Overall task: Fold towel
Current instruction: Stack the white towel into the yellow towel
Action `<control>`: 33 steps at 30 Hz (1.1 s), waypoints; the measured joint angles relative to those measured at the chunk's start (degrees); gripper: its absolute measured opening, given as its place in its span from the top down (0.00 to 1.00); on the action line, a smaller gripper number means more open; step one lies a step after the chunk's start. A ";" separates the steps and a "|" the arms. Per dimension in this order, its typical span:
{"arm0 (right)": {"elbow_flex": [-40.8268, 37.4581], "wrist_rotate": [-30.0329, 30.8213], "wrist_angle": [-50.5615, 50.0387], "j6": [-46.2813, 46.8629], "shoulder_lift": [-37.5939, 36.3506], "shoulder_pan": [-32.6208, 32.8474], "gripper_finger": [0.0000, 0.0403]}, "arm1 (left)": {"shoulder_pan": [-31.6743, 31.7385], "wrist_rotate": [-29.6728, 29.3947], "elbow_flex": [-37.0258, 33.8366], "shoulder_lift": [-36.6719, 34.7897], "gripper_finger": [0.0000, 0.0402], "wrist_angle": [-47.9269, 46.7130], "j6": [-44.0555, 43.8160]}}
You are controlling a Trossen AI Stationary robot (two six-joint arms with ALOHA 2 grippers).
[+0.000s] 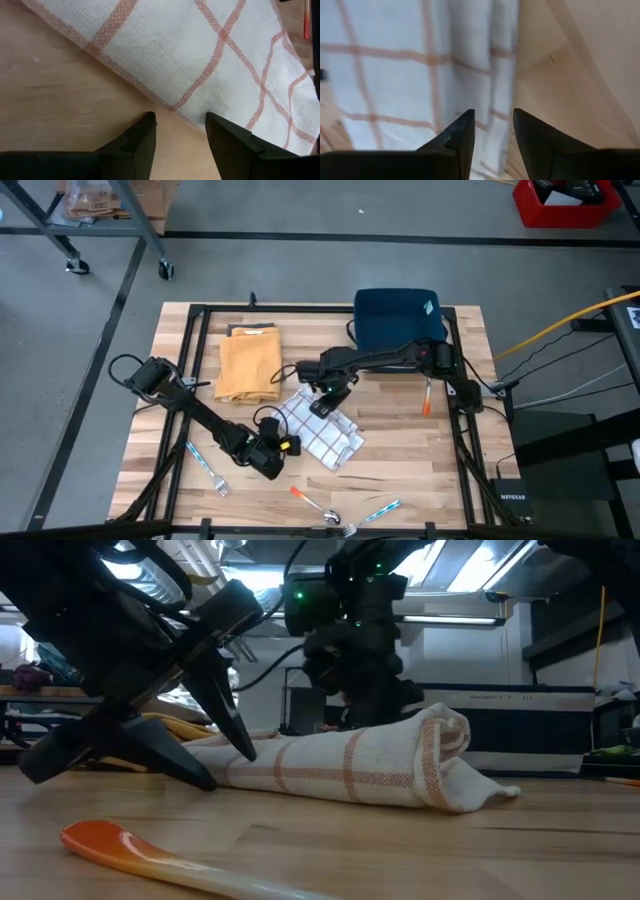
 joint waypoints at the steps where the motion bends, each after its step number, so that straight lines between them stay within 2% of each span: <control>1: 0.00 -0.33 1.15 0.20 0.00 -0.25 0.66 | 0.18 0.01 0.00 0.00 0.59 0.02 0.34; 8: 0.00 -1.02 4.14 1.75 0.00 -0.19 0.66 | 0.32 -0.33 0.00 0.00 0.59 -0.09 1.39; 16: 0.00 -5.19 4.12 1.82 0.02 -0.19 0.66 | 0.28 -0.62 0.00 0.00 0.59 -0.22 1.39; 30: 0.00 -4.23 5.54 1.86 0.04 -0.14 0.66 | 0.33 -0.71 0.00 0.00 0.59 -0.28 2.85; 33: 0.00 -1.83 5.95 1.85 0.04 -0.14 0.66 | 0.33 -0.73 -0.02 0.00 0.59 -0.26 2.85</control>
